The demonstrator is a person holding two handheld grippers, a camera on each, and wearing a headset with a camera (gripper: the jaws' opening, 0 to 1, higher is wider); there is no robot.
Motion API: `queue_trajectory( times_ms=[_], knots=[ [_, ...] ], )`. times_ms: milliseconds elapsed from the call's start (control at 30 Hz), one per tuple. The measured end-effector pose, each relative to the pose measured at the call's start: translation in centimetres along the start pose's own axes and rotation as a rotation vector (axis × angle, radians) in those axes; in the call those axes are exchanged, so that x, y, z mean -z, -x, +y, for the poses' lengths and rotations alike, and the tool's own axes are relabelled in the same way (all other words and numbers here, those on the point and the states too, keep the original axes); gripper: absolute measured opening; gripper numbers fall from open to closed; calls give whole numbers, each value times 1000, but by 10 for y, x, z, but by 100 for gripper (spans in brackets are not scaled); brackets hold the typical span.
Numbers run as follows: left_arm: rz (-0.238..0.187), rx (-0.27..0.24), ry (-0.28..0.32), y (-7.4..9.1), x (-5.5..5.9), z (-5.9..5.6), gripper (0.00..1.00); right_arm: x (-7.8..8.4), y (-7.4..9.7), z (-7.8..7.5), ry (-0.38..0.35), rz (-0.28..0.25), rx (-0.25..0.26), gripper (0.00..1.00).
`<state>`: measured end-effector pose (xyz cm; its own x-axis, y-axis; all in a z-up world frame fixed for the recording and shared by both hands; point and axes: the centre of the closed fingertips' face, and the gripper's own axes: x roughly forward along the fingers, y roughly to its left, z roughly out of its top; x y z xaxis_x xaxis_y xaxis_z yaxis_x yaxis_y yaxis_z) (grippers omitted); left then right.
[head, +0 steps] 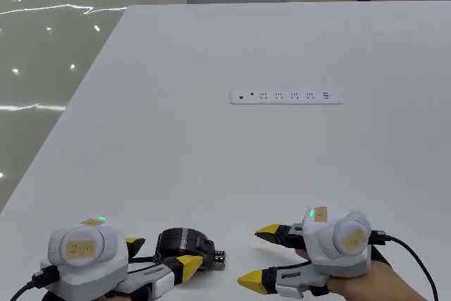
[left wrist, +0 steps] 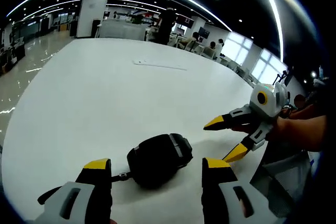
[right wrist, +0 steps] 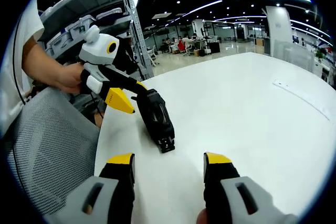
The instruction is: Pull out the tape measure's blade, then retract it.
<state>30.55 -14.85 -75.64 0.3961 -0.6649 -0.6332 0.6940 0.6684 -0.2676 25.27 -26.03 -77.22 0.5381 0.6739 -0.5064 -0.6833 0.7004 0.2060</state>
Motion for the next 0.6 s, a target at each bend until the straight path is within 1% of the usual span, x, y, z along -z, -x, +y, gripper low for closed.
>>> queue_trajectory(
  times_ms=[33,67,133,167,200,233,300,333,400,433,467,533,600],
  knots=[
    [-2,12,-11,1,0,0,67,0,1,-1,-1,-1,8,53],
    [-8,39,-22,2,-1,-2,67,-1,3,-2,-3,0,15,54],
    [-14,42,-21,6,-2,4,68,-2,7,-3,-8,-3,24,54],
    [-16,54,-26,8,-3,3,68,-2,8,-3,-8,-3,29,55],
    [-15,54,-36,9,-3,5,69,-3,10,-3,-8,-3,33,55],
    [-4,51,-54,10,-1,8,69,-4,12,-3,-14,-8,39,56],
    [-2,59,-63,13,-1,11,70,-5,16,-3,-18,-11,43,57],
    [-3,54,-70,14,-2,14,70,-5,18,-3,-16,-10,45,59],
    [7,56,-83,16,0,16,72,-5,22,-2,-24,-13,48,61],
    [13,48,-102,17,2,19,72,-5,24,-2,-28,-13,52,63],
    [21,54,-118,18,3,20,72,-5,27,-3,-32,-17,61,64],
    [21,62,-115,20,5,20,72,-7,31,-4,-39,-26,70,67],
    [24,72,-126,22,5,19,73,-7,35,-5,-41,-31,83,68]
  ],
)
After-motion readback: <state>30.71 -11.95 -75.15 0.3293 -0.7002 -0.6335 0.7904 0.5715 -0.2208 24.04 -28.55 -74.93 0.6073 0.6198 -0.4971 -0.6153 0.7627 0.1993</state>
